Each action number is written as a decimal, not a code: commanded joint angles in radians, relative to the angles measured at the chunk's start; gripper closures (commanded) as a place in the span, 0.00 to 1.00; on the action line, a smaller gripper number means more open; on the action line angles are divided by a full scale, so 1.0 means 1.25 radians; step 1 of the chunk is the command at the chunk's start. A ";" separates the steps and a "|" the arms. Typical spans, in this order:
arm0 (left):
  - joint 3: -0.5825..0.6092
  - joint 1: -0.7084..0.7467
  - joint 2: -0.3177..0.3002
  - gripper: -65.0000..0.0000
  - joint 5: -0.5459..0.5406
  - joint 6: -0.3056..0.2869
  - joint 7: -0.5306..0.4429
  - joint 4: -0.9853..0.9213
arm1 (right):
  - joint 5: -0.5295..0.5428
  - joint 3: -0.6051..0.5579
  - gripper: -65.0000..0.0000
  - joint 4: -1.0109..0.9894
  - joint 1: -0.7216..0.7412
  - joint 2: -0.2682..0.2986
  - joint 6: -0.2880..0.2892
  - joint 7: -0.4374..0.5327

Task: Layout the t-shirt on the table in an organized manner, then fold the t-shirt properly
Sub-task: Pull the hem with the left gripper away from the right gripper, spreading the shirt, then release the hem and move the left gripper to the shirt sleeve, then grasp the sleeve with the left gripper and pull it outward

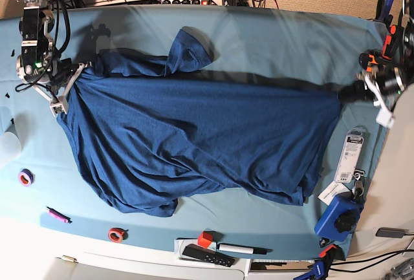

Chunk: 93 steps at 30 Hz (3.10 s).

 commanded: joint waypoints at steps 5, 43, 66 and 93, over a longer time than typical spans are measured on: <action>-0.082 0.053 -0.023 1.00 -0.023 0.000 -0.005 0.009 | -0.006 0.000 1.00 -0.009 -0.060 0.011 0.005 -0.074; -0.171 0.166 0.210 0.59 -0.092 0.000 0.188 0.467 | 0.014 0.149 1.00 -0.009 -0.120 -0.072 0.008 0.020; 0.231 0.223 0.412 0.50 0.432 0.067 -0.048 0.473 | 0.015 0.149 1.00 -0.009 -0.120 -0.072 0.008 0.020; 0.305 0.221 0.540 0.57 0.758 0.322 -0.157 0.468 | 0.015 0.149 1.00 -0.009 -0.120 -0.072 0.008 0.018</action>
